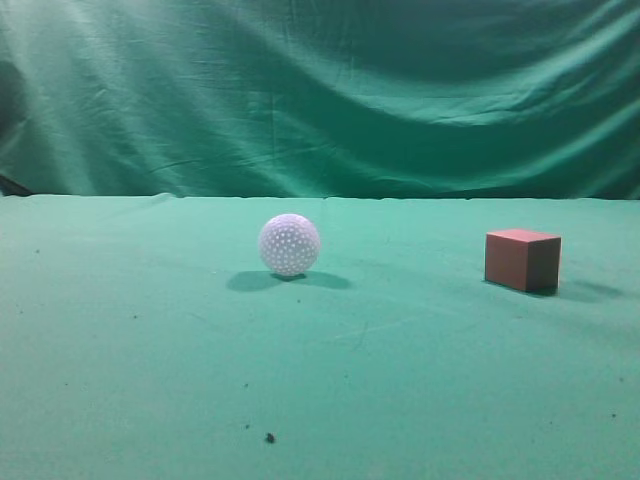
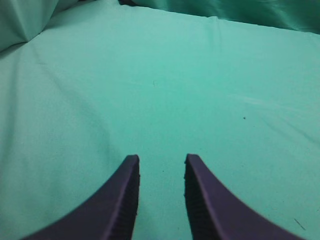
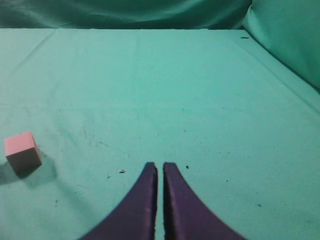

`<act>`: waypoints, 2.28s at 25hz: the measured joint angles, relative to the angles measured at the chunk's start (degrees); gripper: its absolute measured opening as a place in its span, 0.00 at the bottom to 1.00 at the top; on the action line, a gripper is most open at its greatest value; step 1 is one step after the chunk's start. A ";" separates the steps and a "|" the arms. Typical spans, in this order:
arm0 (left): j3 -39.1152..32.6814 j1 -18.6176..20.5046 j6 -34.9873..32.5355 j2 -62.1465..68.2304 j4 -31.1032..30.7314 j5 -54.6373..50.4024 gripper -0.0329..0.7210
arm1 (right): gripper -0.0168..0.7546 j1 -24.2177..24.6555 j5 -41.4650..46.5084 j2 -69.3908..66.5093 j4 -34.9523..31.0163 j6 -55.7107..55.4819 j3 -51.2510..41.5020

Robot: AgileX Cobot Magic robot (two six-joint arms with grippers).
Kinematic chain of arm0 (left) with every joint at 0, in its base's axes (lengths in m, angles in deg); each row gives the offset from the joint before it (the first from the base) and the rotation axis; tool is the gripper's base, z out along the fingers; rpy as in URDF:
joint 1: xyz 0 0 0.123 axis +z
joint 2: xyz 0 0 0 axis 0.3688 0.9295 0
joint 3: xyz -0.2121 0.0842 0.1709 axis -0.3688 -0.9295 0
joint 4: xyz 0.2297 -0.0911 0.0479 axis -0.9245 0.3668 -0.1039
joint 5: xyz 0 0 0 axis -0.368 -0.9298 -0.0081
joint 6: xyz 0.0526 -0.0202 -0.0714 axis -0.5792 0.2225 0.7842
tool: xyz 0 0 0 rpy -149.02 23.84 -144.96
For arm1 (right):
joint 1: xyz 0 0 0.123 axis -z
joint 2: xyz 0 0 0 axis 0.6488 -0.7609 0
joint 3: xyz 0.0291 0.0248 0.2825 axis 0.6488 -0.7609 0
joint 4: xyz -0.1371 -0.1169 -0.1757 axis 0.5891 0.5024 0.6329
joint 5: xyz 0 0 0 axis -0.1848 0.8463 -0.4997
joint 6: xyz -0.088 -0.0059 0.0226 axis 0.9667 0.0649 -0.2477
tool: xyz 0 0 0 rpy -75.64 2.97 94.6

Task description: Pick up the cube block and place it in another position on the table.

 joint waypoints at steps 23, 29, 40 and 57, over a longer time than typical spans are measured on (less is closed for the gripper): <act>0.00 0.00 0.00 0.00 0.00 0.00 0.39 | 0.02 0.00 -2.29 0.00 -0.85 0.12 0.00; 0.00 0.00 0.00 0.00 0.00 0.00 0.39 | 0.02 0.00 -28.45 0.00 -11.07 -0.10 -0.14; 0.00 0.00 0.00 0.00 0.00 0.00 0.39 | 0.02 0.00 -2.34 -14.10 -11.52 0.27 19.77; 0.00 0.00 0.00 0.00 0.00 0.00 0.39 | 0.02 -14.56 26.38 -54.43 -9.53 8.78 39.90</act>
